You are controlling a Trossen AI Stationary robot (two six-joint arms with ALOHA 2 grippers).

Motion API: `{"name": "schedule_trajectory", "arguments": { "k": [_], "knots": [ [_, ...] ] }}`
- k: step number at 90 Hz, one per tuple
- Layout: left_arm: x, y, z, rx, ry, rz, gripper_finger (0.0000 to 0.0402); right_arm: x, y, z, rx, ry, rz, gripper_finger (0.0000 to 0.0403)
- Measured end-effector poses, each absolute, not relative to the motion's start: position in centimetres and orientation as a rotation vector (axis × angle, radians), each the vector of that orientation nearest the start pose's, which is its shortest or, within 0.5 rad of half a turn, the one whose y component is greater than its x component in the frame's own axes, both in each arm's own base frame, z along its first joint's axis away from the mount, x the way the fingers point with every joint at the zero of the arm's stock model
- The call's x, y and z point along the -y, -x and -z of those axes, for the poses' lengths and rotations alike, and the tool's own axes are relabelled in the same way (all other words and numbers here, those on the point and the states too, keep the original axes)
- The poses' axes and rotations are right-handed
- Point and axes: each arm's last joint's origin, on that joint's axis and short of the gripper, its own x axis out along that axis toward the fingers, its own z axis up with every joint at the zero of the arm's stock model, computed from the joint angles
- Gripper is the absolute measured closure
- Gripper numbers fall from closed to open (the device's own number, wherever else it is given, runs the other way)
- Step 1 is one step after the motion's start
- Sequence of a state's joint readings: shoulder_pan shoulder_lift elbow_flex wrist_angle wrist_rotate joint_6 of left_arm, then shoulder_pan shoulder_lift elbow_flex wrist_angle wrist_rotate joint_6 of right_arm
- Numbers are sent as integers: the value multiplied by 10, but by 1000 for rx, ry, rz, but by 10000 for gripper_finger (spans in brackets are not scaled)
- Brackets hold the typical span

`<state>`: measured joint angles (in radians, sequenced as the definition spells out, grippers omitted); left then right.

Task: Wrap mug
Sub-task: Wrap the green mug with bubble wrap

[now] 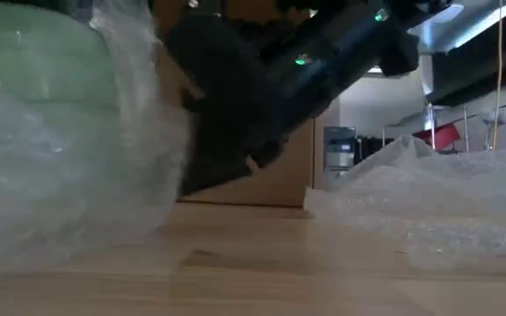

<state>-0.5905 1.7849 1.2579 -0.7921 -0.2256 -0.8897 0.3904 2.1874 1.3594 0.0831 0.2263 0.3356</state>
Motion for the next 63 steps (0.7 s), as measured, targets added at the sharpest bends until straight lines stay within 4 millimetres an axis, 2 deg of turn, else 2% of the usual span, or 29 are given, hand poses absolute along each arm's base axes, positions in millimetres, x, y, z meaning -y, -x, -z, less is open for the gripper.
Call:
{"name": "schedule_trajectory", "arguments": {
  "k": [7,18,31,39,51,63],
  "knots": [
    [186,-289,-200,-1206,235,-242,277,-166,-416,-125,-759,-83,-53,292],
    [184,-292,-202,-1187,234,-256,277,-163,-405,-153,-803,-68,-76,292],
    [182,-294,-201,-1216,256,-234,277,-167,-390,-179,-819,-28,-67,292],
    [182,-294,-201,-1223,269,-227,277,-170,-387,-186,-802,-30,-82,292],
    [181,-295,-201,-1242,273,-199,277,-171,-387,-186,-829,-82,-146,292],
    [179,-295,-202,-1252,298,-210,272,-170,-386,-186,-833,-87,-137,280]
  ]
}}
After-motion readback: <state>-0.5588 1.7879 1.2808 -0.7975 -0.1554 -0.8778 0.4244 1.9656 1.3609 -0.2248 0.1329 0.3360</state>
